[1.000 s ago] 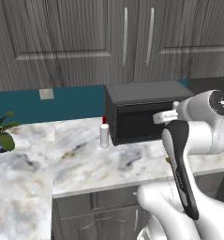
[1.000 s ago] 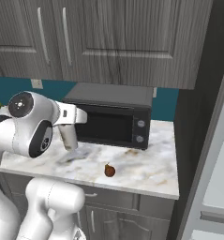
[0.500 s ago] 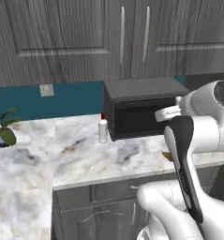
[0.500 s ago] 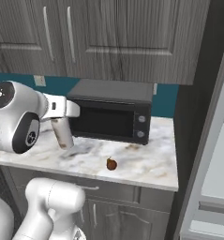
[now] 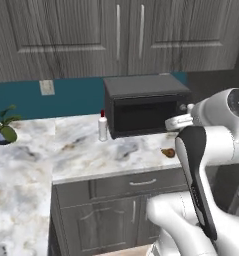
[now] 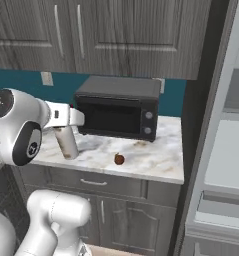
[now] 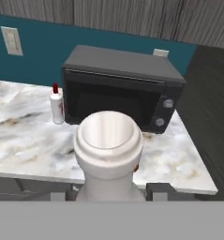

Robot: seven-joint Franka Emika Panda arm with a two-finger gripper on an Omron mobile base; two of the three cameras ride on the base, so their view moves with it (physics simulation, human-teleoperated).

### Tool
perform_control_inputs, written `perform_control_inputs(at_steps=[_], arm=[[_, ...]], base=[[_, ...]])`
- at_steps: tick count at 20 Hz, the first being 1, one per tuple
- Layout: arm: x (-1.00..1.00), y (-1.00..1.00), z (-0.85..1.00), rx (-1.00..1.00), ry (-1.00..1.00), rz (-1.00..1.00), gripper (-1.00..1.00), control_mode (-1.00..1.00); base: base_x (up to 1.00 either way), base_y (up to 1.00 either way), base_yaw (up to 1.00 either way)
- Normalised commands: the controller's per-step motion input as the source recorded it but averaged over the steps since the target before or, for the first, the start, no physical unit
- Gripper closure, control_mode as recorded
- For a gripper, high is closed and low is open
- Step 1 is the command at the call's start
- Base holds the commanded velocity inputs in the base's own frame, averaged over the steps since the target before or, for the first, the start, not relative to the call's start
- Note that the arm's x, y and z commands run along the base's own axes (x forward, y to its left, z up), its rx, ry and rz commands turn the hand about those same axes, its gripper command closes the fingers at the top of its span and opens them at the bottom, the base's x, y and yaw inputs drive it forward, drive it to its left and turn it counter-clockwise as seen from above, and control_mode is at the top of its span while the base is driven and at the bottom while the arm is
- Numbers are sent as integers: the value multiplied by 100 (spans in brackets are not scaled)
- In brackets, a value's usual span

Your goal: Place the liquors on the top shelf of the fridge to keep them out of children's reach, and place the pear on lower shelves for easy access.

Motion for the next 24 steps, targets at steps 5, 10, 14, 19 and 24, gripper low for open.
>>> perform_control_inputs(at_steps=[5,10,14,19,24], arm=[[0,0,0,0,0,0,100,100],[0,0,0,0,0,0,100,100],[0,0,0,0,0,0,100,100],[0,0,0,0,0,0,100,100],[0,0,0,0,0,0,100,100]], base=[[-46,-44,-1],[-22,-55,-4],[-14,-64,-4],[-16,-67,-3],[-9,-70,-2]])
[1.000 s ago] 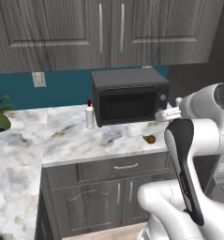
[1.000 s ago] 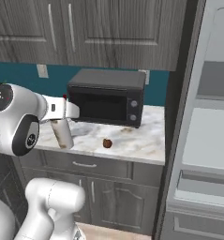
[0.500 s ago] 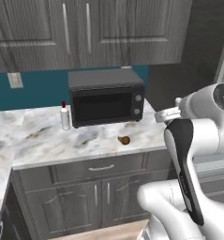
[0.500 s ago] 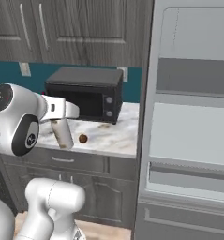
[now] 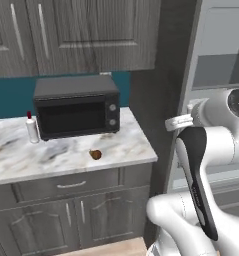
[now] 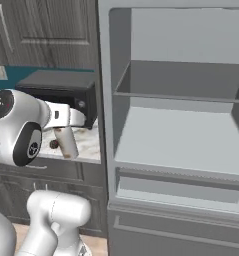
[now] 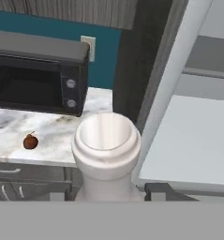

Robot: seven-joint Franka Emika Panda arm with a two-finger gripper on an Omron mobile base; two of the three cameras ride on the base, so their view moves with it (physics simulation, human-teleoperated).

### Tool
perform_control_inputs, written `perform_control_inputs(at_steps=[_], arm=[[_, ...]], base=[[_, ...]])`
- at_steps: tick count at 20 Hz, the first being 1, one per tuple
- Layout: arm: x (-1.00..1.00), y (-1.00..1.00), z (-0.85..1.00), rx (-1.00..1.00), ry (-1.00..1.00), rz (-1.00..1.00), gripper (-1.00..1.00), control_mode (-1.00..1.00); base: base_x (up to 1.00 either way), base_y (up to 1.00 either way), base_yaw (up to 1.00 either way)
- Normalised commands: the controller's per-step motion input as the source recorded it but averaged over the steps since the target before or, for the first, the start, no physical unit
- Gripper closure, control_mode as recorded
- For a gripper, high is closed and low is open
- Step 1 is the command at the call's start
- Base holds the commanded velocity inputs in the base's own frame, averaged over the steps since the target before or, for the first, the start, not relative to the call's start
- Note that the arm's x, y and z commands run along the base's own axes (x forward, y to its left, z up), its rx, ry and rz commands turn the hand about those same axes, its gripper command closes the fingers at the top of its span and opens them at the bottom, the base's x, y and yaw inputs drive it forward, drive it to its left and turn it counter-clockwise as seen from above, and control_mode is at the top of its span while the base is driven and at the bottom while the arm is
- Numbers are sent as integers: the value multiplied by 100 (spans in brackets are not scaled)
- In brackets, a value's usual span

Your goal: Place the liquors on the top shelf of the fridge to keep them out of children's reach, and place the pear on lower shelves for easy access.

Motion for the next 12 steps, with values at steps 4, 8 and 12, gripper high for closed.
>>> perform_control_inputs(at_steps=[4,8,12], arm=[[0,0,0,0,0,0,100,100],[0,0,0,0,0,0,100,100],[0,0,0,0,0,0,100,100]], base=[[0,-69,-1],[0,-64,0],[0,-61,0]])
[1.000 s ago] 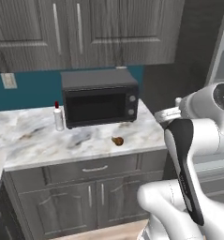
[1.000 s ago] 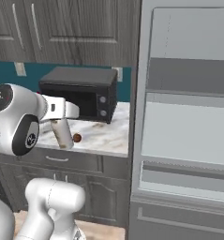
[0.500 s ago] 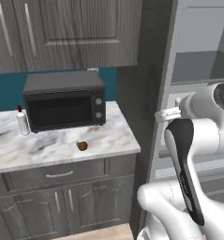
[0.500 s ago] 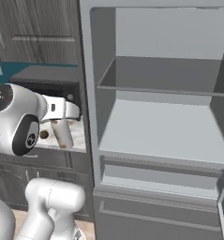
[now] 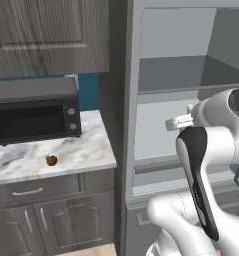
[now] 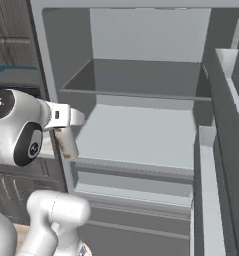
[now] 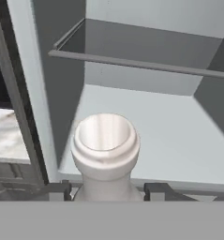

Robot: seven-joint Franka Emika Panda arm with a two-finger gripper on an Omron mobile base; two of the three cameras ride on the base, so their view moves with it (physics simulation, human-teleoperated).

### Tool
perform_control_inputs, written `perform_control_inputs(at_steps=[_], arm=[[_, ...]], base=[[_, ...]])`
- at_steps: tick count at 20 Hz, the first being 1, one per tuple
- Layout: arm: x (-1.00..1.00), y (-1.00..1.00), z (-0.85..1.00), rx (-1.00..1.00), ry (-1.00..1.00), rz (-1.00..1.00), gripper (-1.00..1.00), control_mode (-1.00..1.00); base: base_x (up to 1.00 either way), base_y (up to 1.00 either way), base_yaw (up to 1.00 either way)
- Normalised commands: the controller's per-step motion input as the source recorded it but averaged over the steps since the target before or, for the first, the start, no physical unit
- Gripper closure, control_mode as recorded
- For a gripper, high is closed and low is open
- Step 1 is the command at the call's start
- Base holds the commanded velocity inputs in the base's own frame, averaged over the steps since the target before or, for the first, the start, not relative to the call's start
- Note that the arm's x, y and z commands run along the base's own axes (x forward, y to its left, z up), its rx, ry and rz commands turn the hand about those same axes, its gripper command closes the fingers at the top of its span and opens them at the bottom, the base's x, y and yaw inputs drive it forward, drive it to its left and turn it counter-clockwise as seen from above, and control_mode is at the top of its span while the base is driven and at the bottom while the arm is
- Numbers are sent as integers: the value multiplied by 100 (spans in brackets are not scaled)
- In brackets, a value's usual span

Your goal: Place the liquors on the top shelf of the fridge to keep them out of children's reach, and place the pear on lower shelves for easy access.

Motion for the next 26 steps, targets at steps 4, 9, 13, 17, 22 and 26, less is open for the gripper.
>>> perform_control_inputs(at_steps=[4,9,13,17,22,26], arm=[[0,0,0,0,0,0,100,100],[0,0,0,0,0,0,100,100],[0,0,0,0,0,0,100,100],[0,0,0,0,0,0,100,100],[0,-3,1,0,0,0,100,-100],[0,0,18,0,-9,0,100,-100]], base=[[0,-58,0],[0,-54,0],[0,-48,0],[0,-36,0],[0,-14,0],[0,0,0]])
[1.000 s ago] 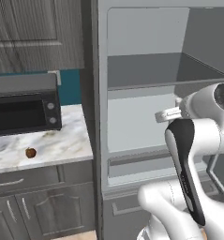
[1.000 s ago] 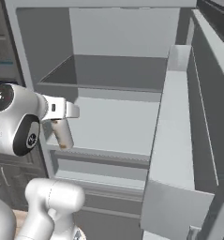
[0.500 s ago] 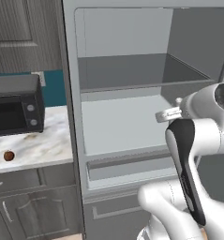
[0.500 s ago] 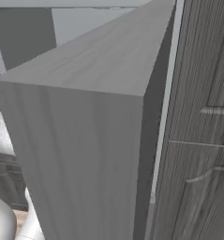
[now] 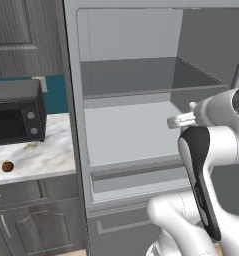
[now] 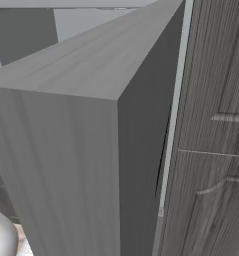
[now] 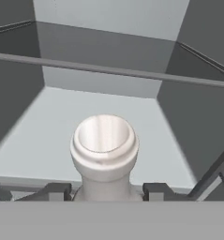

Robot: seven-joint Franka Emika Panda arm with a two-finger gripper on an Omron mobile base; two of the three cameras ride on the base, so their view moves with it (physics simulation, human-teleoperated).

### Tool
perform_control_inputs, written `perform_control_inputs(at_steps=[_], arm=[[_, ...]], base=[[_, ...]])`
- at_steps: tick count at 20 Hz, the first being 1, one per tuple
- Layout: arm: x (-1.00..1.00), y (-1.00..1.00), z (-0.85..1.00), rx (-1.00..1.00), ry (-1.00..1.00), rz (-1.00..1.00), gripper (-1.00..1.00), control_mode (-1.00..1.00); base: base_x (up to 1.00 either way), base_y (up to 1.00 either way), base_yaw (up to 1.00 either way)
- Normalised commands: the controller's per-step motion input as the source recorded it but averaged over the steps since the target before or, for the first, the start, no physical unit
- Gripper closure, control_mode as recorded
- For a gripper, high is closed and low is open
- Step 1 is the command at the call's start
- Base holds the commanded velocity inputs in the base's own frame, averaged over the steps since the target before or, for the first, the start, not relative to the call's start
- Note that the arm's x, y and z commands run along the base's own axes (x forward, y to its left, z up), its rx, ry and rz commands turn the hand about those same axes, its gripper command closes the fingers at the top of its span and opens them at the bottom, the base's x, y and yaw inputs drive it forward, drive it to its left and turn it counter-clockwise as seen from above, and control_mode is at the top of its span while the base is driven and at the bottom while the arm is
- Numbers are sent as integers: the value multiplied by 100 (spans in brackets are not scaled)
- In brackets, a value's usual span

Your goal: Place the liquors on the top shelf of the fridge to keep them out of children's reach, and place the pear on lower shelves for easy access.

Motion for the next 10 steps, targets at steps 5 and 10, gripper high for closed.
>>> perform_control_inputs(at_steps=[5,10], arm=[[0,0,33,0,-22,0,100,-100],[0,0,50,0,-20,0,100,-100]], base=[[0,0,0],[0,0,0]])
